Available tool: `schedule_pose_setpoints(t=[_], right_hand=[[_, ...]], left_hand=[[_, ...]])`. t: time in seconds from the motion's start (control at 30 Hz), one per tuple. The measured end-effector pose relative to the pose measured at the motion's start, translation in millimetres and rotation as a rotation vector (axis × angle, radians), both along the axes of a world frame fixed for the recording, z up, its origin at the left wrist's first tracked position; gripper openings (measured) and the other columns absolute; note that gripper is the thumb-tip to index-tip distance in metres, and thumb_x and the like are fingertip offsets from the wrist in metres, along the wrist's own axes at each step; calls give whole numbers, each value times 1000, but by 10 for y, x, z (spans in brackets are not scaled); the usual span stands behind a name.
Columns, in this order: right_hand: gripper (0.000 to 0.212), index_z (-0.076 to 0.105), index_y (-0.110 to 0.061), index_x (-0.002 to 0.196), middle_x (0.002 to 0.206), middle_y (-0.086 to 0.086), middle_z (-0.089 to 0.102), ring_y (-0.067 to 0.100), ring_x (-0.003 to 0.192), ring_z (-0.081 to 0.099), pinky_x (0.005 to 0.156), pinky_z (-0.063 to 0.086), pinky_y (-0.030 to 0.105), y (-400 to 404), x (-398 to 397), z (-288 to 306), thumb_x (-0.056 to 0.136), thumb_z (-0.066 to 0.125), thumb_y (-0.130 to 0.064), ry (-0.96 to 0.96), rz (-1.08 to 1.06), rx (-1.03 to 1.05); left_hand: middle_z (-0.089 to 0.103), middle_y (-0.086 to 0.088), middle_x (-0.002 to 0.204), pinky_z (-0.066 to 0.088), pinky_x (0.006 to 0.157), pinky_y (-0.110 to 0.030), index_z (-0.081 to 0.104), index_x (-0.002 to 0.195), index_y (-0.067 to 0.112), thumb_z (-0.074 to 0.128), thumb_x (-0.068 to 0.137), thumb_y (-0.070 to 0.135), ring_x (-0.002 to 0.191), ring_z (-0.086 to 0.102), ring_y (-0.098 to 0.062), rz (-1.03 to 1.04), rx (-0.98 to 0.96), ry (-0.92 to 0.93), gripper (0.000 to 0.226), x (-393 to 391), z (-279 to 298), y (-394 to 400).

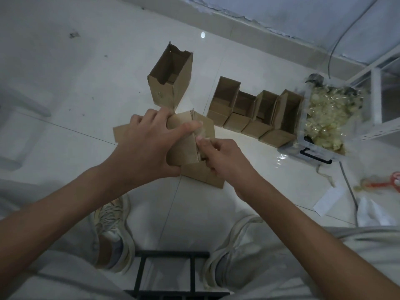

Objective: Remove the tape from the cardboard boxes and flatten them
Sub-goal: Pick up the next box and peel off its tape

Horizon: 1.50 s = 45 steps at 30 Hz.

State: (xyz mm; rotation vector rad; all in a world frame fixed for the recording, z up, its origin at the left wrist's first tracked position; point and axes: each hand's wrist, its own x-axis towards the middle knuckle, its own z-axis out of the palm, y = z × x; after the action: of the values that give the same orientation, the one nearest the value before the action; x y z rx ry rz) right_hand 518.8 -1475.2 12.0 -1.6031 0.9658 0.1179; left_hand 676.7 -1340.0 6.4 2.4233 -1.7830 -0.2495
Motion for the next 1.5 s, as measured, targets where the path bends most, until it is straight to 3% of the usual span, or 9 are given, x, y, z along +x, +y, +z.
schedule_pose_setpoints(t=[0.13,0.27,0.57,0.73,0.83,0.97,1.1,1.23,1.5], right_hand=[[39,67,-17,77,64,-2,56,12,56,46,61,40,34,-28,-24,4,107,56,-38,-164,-20,-40],[31,57,-7,83,58,-1,52,16,47,58,49,37,26,-105,-90,4,108,58,-26,-303,-53,53],[22,51,-12,82,61,6,55,18,50,55,49,40,27,-106,-86,69,99,64,-8,-358,-199,193],[32,48,-24,127,57,-8,60,6,47,51,49,39,22,-91,-55,81,102,68,-23,-367,-17,-291],[13,65,-23,111,55,-3,48,9,48,39,51,31,25,-64,-75,43,106,60,-34,-411,131,-435],[12,67,-25,100,51,-9,49,10,47,40,54,35,18,-87,-83,-3,96,74,-34,-335,197,-396],[15,61,-24,96,52,0,56,18,42,48,49,43,25,-80,-77,12,97,74,-32,-260,266,-382],[17,56,-18,105,65,5,73,24,42,60,50,48,24,-106,-68,76,100,70,-28,-210,253,-84],[17,52,-9,105,69,22,72,23,36,56,41,37,17,-135,-81,112,103,65,-19,-289,217,150]], left_hand=[[51,-11,134,52,90,-53,32,152,46,62,63,81,110,54,-30,50,16,149,101,-15,8,-21],[49,-8,133,51,93,-53,33,151,46,78,64,73,110,53,-27,117,-23,193,102,-10,32,-8],[50,-4,127,51,92,-51,36,145,46,60,60,77,105,49,-21,230,-67,251,94,-56,83,-9],[50,-7,128,50,93,-55,37,145,44,73,63,73,110,53,-28,255,-77,163,95,-36,45,-11],[51,-10,129,50,92,-54,38,144,43,76,64,71,110,54,-31,274,-85,135,93,-18,35,-5],[52,-14,126,49,88,-53,41,142,39,69,61,73,107,54,-36,258,-43,7,92,-11,33,24],[52,-16,125,46,86,-50,43,143,36,75,63,68,106,53,-38,206,-13,-123,92,-33,23,31],[52,-20,130,42,86,-51,44,145,34,77,66,63,110,51,-41,155,-23,-208,90,-28,35,40],[51,-16,129,43,87,-51,47,143,34,82,61,59,110,51,-39,173,-77,-42,93,-14,72,29]])
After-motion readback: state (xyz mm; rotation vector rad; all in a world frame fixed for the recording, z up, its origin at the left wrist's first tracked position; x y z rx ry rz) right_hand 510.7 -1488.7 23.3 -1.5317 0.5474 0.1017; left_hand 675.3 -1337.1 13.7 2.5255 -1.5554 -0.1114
